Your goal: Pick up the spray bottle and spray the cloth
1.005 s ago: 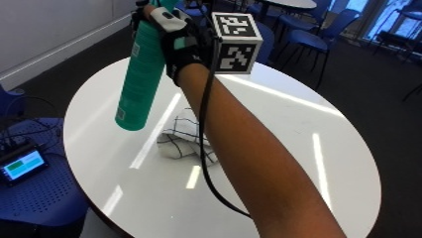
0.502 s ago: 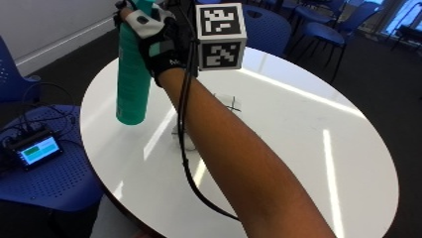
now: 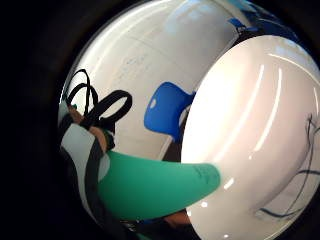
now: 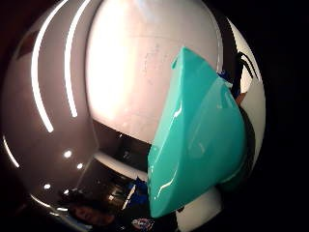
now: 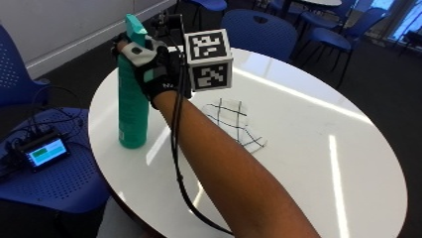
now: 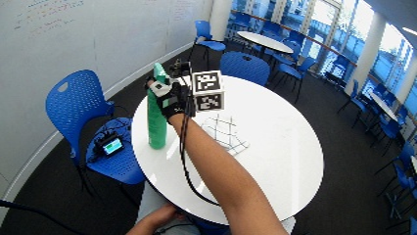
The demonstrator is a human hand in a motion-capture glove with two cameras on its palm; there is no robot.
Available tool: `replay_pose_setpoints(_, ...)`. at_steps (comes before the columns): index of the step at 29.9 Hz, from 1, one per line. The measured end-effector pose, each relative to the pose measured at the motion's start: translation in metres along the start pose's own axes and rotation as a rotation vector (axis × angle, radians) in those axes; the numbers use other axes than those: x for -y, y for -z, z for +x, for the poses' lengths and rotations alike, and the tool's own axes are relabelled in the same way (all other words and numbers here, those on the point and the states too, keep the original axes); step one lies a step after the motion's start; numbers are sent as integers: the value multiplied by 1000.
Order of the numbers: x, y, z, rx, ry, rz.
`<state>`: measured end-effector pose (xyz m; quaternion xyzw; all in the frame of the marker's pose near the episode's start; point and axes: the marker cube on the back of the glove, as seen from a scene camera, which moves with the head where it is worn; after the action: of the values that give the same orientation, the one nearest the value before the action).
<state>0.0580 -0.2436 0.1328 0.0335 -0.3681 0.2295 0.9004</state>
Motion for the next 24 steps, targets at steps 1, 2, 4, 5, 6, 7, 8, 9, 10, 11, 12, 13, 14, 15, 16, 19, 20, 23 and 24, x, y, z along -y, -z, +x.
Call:
replay_pose_setpoints(1, 0, -1, 0, -3, -1, -1)
replay_pose_setpoints(2, -1, -1, 0, -6, 0, 0)
replay_pose_setpoints(4, -2, -4, -2, -11, 5, 0)
replay_pose_setpoints(5, -4, -6, -4, -13, 10, -1)
replay_pose_setpoints(6, -5, -7, -6, -14, 16, -2)
replay_pose_setpoints(7, -6, -9, -9, -15, 24, -2)
replay_pose_setpoints(8, -7, -11, -12, -14, 33, -1)
replay_pose_setpoints(9, -7, -12, -15, -12, 40, 0)
replay_pose_setpoints(10, -7, -14, -19, -8, 46, 1)
replay_pose_setpoints(11, -7, -17, -23, -3, 50, -1)
replay_pose_setpoints(12, -6, -20, -27, 2, 53, -4)
replay_pose_setpoints(13, -5, -23, -31, 5, 56, -9)
replay_pose_setpoints(14, -5, -25, -34, 6, 59, -14)
replay_pose_setpoints(15, -4, -26, -38, 7, 62, -18)
replay_pose_setpoints(16, -4, -27, -40, 8, 65, -20)
replay_pose_setpoints(19, -2, -24, -46, 8, 72, -19)
replay_pose_setpoints(20, -2, -23, -48, 9, 73, -17)
replay_pose_setpoints(23, -1, -23, -50, 12, 69, -13)
replay_pose_setpoints(24, -2, -23, -50, 13, 66, -14)
